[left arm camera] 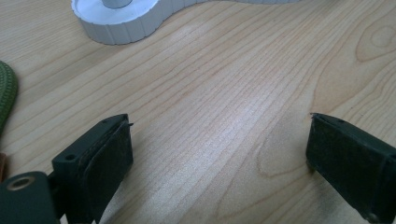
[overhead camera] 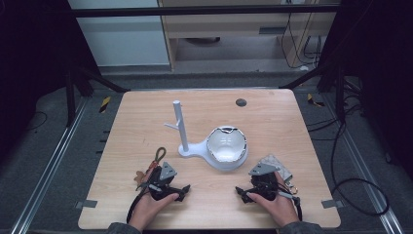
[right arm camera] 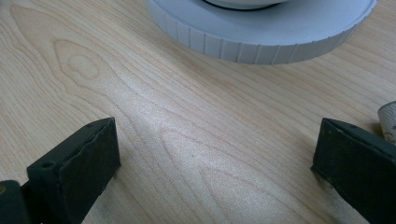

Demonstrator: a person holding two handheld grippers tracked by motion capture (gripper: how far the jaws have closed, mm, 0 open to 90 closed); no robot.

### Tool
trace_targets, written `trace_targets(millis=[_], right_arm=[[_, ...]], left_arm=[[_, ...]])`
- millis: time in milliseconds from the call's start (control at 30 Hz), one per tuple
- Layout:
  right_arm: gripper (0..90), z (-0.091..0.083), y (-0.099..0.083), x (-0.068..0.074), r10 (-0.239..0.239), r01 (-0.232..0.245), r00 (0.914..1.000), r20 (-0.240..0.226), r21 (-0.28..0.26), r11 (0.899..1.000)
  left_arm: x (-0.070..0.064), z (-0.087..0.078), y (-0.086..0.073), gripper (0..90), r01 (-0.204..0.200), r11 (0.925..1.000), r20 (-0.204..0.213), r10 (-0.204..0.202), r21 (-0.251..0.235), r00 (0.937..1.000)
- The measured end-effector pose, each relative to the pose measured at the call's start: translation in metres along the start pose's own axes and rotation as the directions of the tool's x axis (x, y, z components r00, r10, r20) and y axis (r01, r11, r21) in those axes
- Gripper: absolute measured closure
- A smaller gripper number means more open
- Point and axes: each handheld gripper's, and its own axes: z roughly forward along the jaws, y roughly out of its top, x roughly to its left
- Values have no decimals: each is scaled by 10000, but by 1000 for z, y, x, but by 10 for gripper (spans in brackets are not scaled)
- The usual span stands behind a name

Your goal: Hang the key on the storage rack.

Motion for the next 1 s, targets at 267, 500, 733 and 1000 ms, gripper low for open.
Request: trace_targets(millis=[267,500,733,1000], right_arm=[[8,0,0,0,-14,14,10000,27,-14,10000],[8,0,0,0,-30,30,10000,53,-18,10000],[8,0,0,0,-9,9,10000,59,-24,10000],[8,0,0,0,-10,10,10000,52,-14,10000]], left_arm=[[-1,0,0,44,-44,10000,-10,44,43,10000],[-1,0,0,42,-140,9999,93,140,21,9999],[2,-13,2,73,101,9984,294,-85,-548,9995],[26,-45,21,76,132,9992,-394,-146,-372,9991]])
